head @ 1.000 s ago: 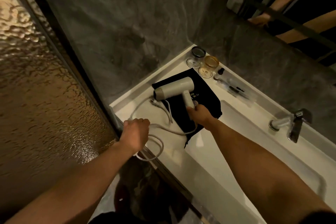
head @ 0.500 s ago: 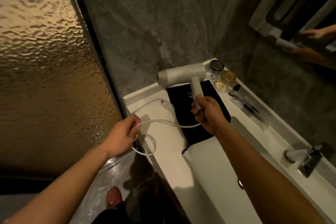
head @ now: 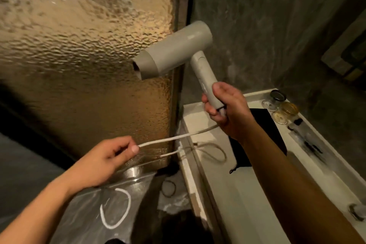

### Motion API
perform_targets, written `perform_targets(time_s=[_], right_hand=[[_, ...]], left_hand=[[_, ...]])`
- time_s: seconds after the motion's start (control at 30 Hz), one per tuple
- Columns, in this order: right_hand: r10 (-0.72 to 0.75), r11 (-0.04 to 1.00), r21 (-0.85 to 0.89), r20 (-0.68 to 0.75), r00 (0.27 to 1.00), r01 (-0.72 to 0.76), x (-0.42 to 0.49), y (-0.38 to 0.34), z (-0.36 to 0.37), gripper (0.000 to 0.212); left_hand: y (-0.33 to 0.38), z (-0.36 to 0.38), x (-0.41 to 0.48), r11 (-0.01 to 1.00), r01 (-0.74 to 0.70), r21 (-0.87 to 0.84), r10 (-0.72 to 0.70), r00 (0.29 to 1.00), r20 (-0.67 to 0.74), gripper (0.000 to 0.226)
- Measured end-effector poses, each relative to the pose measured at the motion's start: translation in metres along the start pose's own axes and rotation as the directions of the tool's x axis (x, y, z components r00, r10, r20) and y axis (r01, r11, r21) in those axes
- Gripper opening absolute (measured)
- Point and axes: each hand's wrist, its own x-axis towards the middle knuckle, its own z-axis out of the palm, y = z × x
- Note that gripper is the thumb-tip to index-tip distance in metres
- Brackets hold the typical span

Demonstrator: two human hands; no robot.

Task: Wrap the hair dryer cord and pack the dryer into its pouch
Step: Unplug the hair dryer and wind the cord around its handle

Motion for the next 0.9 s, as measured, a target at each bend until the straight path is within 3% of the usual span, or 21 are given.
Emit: perform_targets(time_s=[0.13,0.23,0.3,0.4,0.57,0.7,0.8,0.9], right_hand=[[0.005,0.996,-0.089,0.050,0.999,0.000,-0.009,0.022,0.071,0.015],[-0.021,0.960,-0.278,0.047,0.999,0.033,-0.019,0.051,0.123,0.016],[-0.064,0.864,-0.495,0.060,0.996,0.086,-0.026,0.073,0.149,0.017],[-0.102,0.613,-0.774,0.120,0.988,0.157,-0.042,0.102,0.177,0.017],[0.042,0.519,-0.836,0.234,0.971,0.179,-0.069,0.134,0.204,0.016],[0.153,0.625,-0.749,0.395,0.906,0.221,-0.082,0.142,0.211,0.030],[0.261,0.818,-0.573,0.455,0.851,0.056,-0.092,0.140,0.211,0.044],[0.343,0.886,-0.456,0.510,0.789,-0.091,-0.101,0.137,0.209,0.053]], left_hand=[[-0.008,-0.031,-0.062,0.987,-0.020,0.162,0.047,0.985,-0.164,0.043],[-0.013,-0.058,-0.107,0.958,-0.002,0.286,0.076,0.966,-0.248,0.038],[-0.018,-0.076,-0.132,0.914,0.025,0.405,0.093,0.958,-0.270,0.030],[-0.020,-0.101,-0.157,0.815,0.060,0.577,0.125,0.953,-0.276,0.023],[-0.010,-0.139,-0.177,0.729,0.133,0.671,0.084,0.956,-0.281,0.028],[0.005,-0.157,-0.169,0.713,0.111,0.692,0.084,0.967,-0.242,0.037],[-0.007,-0.163,-0.163,0.893,0.116,0.435,-0.025,0.978,-0.209,0.040],[-0.017,-0.163,-0.162,0.986,0.131,0.100,-0.111,0.977,-0.184,0.048]])
